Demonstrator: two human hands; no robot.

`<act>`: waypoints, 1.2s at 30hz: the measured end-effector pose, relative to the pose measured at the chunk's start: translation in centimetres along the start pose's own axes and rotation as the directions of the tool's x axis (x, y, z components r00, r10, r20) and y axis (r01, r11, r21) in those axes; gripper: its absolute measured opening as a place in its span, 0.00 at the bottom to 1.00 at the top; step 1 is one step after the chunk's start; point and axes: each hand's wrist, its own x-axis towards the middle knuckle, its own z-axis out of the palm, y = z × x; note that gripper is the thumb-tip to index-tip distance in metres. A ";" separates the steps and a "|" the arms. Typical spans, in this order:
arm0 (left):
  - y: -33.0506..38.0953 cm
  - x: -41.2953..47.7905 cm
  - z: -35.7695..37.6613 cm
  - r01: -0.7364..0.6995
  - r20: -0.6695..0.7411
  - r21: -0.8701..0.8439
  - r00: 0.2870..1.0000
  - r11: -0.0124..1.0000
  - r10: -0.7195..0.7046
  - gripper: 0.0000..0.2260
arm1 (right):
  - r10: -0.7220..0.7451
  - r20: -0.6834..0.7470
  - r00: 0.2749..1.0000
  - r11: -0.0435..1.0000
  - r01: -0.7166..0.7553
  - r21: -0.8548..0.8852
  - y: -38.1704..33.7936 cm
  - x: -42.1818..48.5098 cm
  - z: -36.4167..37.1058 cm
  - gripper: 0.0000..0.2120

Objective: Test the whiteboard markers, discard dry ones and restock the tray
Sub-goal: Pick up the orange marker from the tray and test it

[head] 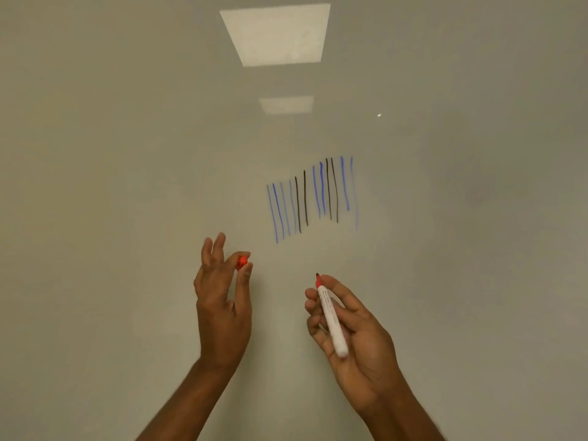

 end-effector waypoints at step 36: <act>-7.1 9.7 3.0 -0.484 -0.022 0.324 0.855 0.813 0.518 0.16 | -0.750 0.482 0.452 -0.146 0.598 -0.788 3.5 13.0 6.2 0.12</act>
